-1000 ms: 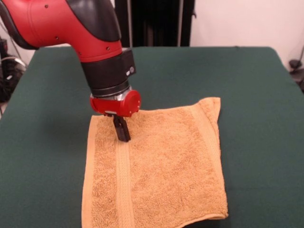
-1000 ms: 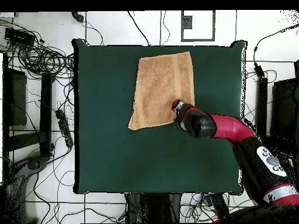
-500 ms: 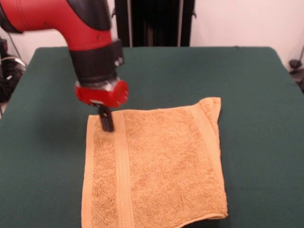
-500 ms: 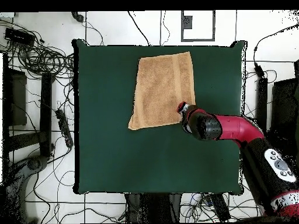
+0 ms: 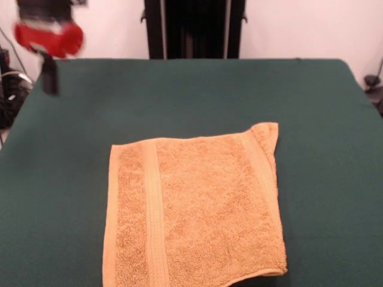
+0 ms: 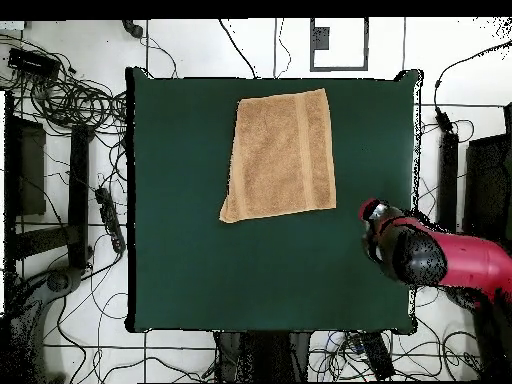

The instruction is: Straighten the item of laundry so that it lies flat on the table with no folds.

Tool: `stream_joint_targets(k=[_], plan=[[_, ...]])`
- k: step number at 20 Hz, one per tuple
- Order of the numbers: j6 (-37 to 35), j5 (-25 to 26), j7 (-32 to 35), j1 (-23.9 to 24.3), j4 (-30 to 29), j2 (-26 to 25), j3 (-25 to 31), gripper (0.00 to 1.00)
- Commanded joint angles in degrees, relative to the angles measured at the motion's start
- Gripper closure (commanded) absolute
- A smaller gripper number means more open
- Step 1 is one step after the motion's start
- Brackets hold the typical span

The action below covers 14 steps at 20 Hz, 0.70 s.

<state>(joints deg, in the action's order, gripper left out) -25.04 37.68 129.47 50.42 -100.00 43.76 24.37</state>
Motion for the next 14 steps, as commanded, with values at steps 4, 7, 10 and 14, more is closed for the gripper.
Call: stream_joint_targets(k=[4,7,10,14], plan=[[-10.9,-6.6,-7.4,-2.9,-15.1,19.6,1.4,1.0],[-7.9,-9.6,-1.1,-5.5,-17.3,20.0,2.5,1.0],[-6.6,-11.8,4.2,-9.0,-17.1,19.4,1.2,1.0],[-4.3,-13.4,9.3,-13.2,-17.2,16.9,-2.0,1.0]])
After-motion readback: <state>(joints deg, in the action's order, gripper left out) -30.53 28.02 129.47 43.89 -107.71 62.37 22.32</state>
